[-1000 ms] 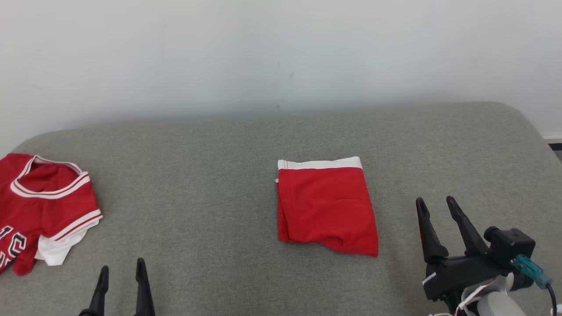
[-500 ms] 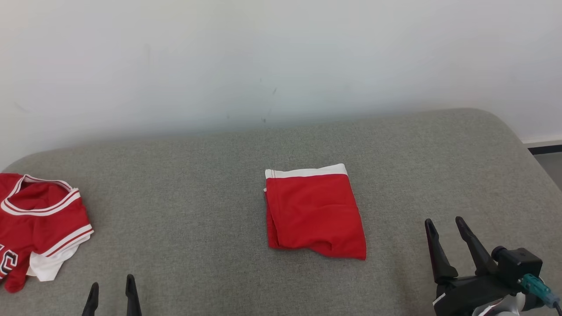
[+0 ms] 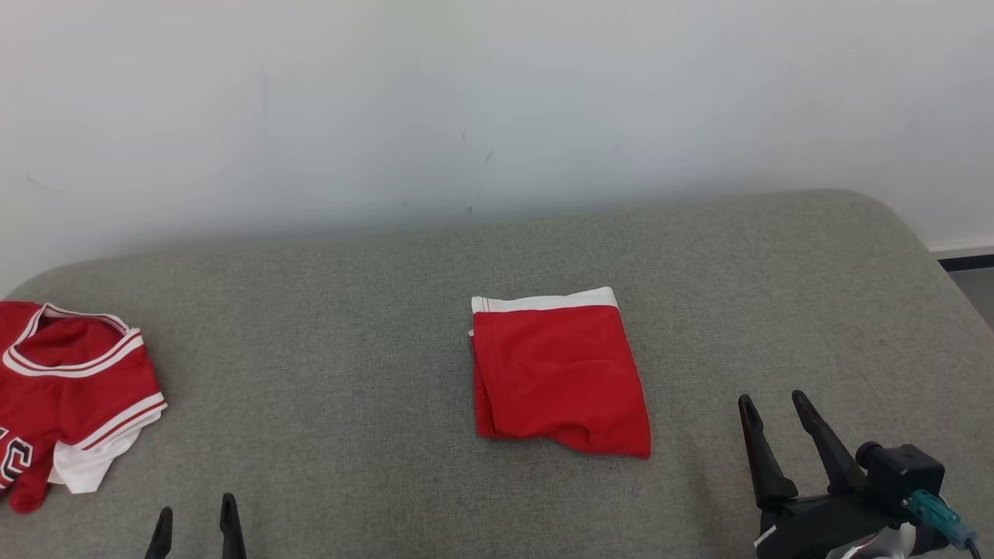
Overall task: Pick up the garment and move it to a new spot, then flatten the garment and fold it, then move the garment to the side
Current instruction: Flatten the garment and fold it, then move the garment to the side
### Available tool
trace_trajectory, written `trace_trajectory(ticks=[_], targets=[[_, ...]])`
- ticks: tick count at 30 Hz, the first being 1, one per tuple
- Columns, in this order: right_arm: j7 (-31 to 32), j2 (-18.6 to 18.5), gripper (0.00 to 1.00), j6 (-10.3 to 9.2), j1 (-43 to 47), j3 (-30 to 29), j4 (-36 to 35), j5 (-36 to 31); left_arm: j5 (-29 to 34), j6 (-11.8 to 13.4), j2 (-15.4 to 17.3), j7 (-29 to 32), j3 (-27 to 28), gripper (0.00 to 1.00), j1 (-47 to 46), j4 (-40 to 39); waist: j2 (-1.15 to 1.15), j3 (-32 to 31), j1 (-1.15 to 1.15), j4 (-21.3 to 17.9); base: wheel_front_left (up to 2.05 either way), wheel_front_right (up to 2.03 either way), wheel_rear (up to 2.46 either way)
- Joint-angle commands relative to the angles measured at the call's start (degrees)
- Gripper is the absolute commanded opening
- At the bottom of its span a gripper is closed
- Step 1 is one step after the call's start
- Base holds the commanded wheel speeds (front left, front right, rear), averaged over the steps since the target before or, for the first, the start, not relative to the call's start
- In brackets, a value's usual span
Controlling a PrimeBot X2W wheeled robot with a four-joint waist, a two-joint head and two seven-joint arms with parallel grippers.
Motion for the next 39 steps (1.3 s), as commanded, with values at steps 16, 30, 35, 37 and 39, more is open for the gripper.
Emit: trace_trajectory(ticks=[16,30,35,37,39], targets=[[1.1,0.5,1.00,-0.12,-2.0,1.9,2.6,1.0,0.2,-0.3,-0.1,-0.2,0.4,1.00,-0.1,0.1,0.00,0.5,0.00,-0.2,0.00,0.00,0.00],[29.5,2.4,1.00,-0.12,-15.5,-3.3,8.2,2.1,-2.3,0.4,-0.1,-0.2,-3.0,1.00,-2.1,-0.7,0.00,4.5,0.00,5.0,0.00,0.00,0.00],[40.0,4.9,1.00,-0.12,-20.0,-10.0,10.9,-2.5,-3.3,0.6,-0.1,-0.2,-4.8,1.00,-3.5,-2.4,0.00,7.4,0.00,8.8,0.00,0.00,0.00],[43.4,5.6,1.00,-0.12,-21.0,-12.4,11.4,-4.1,-3.5,0.9,0.0,-0.2,-5.6,1.00,-3.9,-3.0,0.00,8.4,0.00,10.4,0.00,0.00,0.00],[46.1,5.9,1.00,-0.12,-21.6,-14.5,11.7,-6.3,-3.9,1.0,0.0,-0.2,-6.2,1.00,-4.1,-3.7,0.00,9.3,0.00,11.6,0.00,0.00,0.00]])
